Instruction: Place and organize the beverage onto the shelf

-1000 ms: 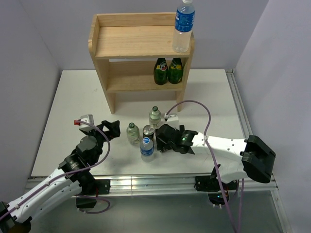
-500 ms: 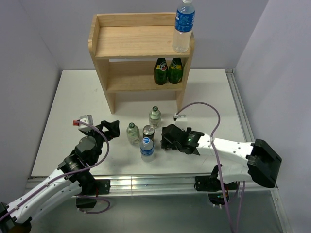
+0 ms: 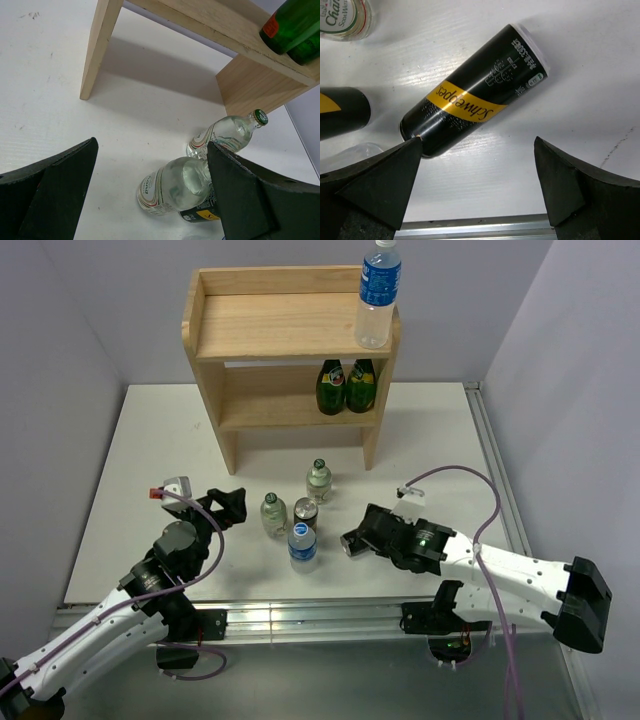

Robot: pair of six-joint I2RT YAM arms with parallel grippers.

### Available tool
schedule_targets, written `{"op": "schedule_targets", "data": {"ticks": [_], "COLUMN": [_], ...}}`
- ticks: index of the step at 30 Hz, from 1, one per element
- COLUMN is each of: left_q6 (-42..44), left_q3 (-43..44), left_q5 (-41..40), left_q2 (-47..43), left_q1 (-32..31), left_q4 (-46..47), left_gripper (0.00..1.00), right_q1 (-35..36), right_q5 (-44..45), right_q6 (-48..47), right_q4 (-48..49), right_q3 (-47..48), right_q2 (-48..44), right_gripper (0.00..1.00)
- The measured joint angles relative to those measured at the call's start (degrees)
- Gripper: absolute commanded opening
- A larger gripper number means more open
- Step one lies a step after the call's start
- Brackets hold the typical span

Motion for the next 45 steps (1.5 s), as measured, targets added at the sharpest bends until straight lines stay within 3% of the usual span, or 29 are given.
{"op": "schedule_targets", "data": {"ticks": [12, 22, 31, 38, 41, 43, 45], "left_q6": [0.0, -0.02, -0.04, -0.04, -0.04, -0.04, -0.04], "left_q3": [-0.17, -1.16, -1.2, -1.2, -1.2, -1.2, -1.2], "left_q5": [1.01, 2.25, 2.86, 3.15, 3.15, 3.15, 3.15], "left_q2": [0.48, -0.66, -1.88, -2.1, -2.08, -2.08, -2.08], "left_q1": [0.0, 0.0, 0.0, 0.0, 0.0, 0.0, 0.0], "left_q4": [0.13, 0.0, -0.04, -0.31, -0.33, -0.31, -0.31], "left_gripper": [0.97, 0.97, 0.97, 0.97, 0.97, 0.97, 0.97], "right_q1": [-1.46, -7.5, -8.55, -9.33, -10.69, -11.8, -12.85], "right_q5": [0.74, -1.73, -2.6, -2.64, -2.27, -2.16, -2.27], "right_q6": [2.32, 2.45, 1.6, 0.55, -0.44, -1.11, -2.19], "right_q4": [4.24, 10.25, 14.75, 15.93, 15.89, 15.89, 16.59], "right_q3": [3.8, 3.13, 5.46, 7.19, 7.21, 7.21, 7.15], "right_q2": [14.21, 17.31, 29.14, 30.99, 30.95, 30.73, 30.23], "right_gripper": [1.0, 1.0, 1.0, 1.0, 0.93, 0.78, 0.57]}}
